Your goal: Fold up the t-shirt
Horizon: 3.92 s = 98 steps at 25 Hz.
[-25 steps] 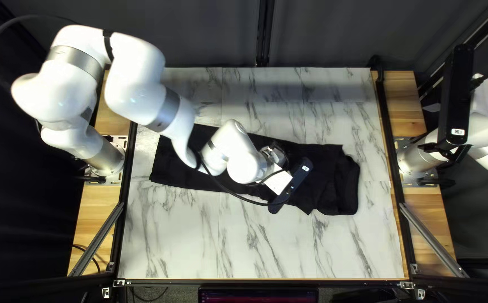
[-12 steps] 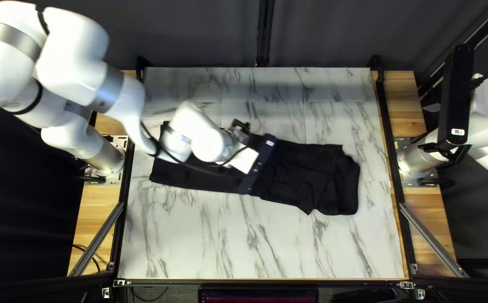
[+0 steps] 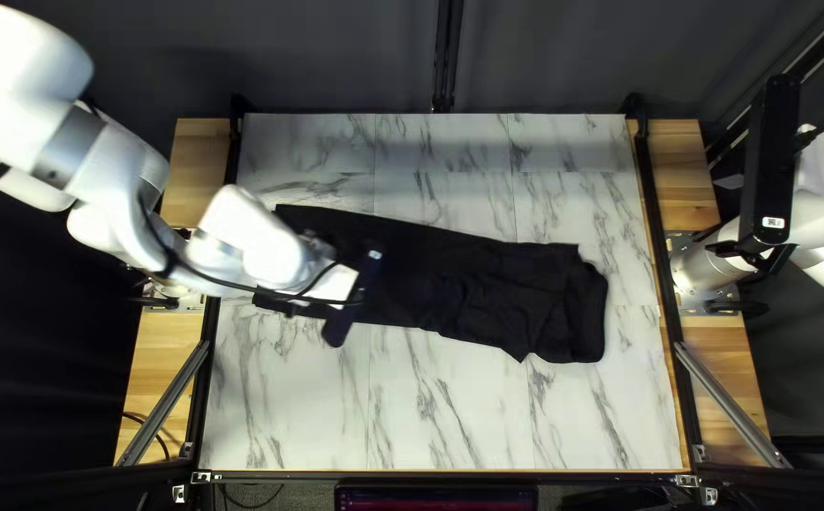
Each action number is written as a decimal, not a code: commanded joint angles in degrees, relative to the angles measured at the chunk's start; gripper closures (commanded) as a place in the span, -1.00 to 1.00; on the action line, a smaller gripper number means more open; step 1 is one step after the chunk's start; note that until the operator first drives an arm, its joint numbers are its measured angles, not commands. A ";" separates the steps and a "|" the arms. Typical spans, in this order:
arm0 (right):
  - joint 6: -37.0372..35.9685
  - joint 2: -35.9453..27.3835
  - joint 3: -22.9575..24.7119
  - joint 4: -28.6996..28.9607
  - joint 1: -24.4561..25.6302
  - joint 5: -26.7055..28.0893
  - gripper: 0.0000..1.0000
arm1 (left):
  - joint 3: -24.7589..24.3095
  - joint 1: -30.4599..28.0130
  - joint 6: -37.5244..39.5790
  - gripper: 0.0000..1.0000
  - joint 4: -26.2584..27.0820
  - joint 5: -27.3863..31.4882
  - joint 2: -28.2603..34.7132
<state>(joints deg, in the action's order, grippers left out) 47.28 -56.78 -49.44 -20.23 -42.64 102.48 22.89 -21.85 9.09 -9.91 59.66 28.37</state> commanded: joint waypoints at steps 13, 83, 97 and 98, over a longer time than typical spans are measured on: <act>0.00 0.00 0.00 0.00 0.00 0.00 -1.00 | 0.07 -0.19 0.33 -1.00 0.39 0.26 0.08; 0.00 0.00 0.00 0.00 0.00 0.00 -1.00 | -13.15 -6.99 15.32 -1.00 2.07 -5.71 0.67; 0.00 0.00 0.00 0.00 0.00 0.00 -1.00 | -15.58 -6.73 16.27 -1.00 2.18 -8.58 0.41; 0.00 0.00 0.00 0.00 0.00 0.00 -1.00 | -15.65 -6.76 16.41 -1.00 2.15 -8.79 0.27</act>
<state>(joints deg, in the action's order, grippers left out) 47.28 -56.78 -49.44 -20.23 -42.64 102.48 7.41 -28.47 25.19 -7.77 51.28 28.85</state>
